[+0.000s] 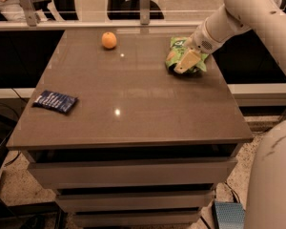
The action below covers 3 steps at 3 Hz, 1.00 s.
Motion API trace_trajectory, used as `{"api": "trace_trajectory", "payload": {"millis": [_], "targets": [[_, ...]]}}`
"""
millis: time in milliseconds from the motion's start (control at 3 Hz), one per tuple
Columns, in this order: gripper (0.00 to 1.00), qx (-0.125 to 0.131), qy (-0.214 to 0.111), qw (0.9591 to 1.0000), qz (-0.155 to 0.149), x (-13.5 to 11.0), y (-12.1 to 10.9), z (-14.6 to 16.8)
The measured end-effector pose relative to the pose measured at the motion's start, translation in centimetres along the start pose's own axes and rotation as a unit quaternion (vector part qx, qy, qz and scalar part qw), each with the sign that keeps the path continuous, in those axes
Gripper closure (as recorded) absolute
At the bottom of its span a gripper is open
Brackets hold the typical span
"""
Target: Pick green rice chip bag
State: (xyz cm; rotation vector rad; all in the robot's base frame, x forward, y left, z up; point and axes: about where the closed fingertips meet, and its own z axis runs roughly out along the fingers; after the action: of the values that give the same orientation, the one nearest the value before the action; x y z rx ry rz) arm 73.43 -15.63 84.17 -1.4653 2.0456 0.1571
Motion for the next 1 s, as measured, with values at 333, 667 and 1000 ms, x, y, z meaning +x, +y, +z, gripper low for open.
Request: {"api": "trace_trajectory", "payload": {"millis": [333,667,1000], "targets": [[1.0,0.0,0.0,1.0,0.0,-0.05,-0.02,-0.07],[1.0,0.0,0.0,1.0,0.0,-0.06,-0.02,-0.08],[1.0,0.0,0.0,1.0,0.0,-0.07,-0.02,-0.09]]}}
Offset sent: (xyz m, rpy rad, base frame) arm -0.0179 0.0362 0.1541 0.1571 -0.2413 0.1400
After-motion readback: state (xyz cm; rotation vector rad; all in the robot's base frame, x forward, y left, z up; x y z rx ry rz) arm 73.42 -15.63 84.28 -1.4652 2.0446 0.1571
